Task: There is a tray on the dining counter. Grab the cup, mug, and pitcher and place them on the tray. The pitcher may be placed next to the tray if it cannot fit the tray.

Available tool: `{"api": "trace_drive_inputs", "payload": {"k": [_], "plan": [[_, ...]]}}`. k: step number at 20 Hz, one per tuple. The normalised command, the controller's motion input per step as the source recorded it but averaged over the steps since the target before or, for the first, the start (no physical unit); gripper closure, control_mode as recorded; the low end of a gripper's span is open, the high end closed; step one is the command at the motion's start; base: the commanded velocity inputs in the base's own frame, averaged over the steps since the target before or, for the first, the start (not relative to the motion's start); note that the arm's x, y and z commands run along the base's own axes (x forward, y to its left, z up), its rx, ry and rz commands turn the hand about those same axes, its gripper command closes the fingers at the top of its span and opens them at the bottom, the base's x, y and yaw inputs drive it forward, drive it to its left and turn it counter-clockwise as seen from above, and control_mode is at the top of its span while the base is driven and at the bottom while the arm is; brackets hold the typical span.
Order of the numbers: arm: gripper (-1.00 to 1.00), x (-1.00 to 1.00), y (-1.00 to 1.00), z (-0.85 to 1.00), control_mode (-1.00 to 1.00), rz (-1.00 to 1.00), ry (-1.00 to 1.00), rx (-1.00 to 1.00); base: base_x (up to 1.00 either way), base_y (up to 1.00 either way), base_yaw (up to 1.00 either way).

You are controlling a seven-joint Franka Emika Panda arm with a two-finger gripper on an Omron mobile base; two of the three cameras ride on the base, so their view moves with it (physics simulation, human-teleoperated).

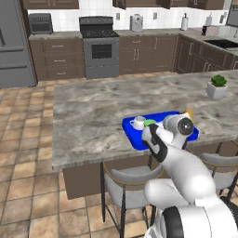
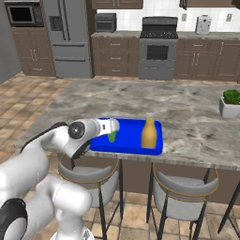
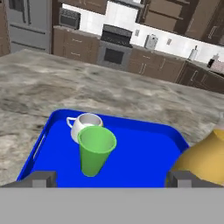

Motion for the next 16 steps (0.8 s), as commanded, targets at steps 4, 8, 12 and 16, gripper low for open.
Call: {"api": "trace_drive_inputs", "payload": {"k": [4,8,12,16], "plan": [[-1.00,-0.21,0.00,0.63,-1.00,-0.11,0.07,-0.09,0.00,0.00,0.00],[-1.00,-0.32,0.00,0.54,-1.00,-0.12,0.23,-0.02,0.00,0.00,0.00],[-1.00,-0.38,0.00,0.40,-1.00,-0.14,0.33,0.00,0.00,0.00,0.00],[-1.00,-0.43,0.01,0.27,-1.00,-0.10,0.27,0.00,0.00,0.00,0.00]]}}
